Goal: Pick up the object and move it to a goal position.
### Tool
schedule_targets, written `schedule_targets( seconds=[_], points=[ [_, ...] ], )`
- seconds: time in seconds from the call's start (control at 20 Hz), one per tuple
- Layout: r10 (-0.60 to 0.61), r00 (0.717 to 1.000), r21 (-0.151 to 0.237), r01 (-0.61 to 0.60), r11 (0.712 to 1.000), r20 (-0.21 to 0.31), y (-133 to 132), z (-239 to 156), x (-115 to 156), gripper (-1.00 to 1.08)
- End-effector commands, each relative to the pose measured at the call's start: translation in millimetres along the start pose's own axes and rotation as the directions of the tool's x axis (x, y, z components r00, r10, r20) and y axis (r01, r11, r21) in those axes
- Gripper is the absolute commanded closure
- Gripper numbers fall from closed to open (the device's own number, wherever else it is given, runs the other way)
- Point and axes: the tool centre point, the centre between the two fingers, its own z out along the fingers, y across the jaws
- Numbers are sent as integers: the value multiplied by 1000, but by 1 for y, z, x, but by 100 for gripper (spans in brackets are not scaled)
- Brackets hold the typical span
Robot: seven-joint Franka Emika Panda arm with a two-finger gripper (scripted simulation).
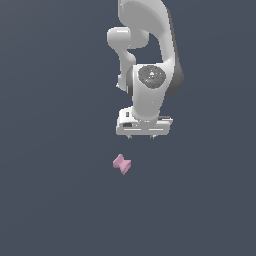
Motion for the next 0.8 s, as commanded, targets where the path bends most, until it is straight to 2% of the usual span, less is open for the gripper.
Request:
schedule_targets(
  seconds=[0.0,0.2,0.35,0.75],
  points=[
    [44,999,3,-44,999,-2,5,4,5,-92],
    [143,990,10,-143,990,-8,16,12,17,-92],
    [236,972,16,-236,972,-14,27,21,28,-92],
    [477,879,31,-476,879,-28,60,45,56,-92]
  ],
)
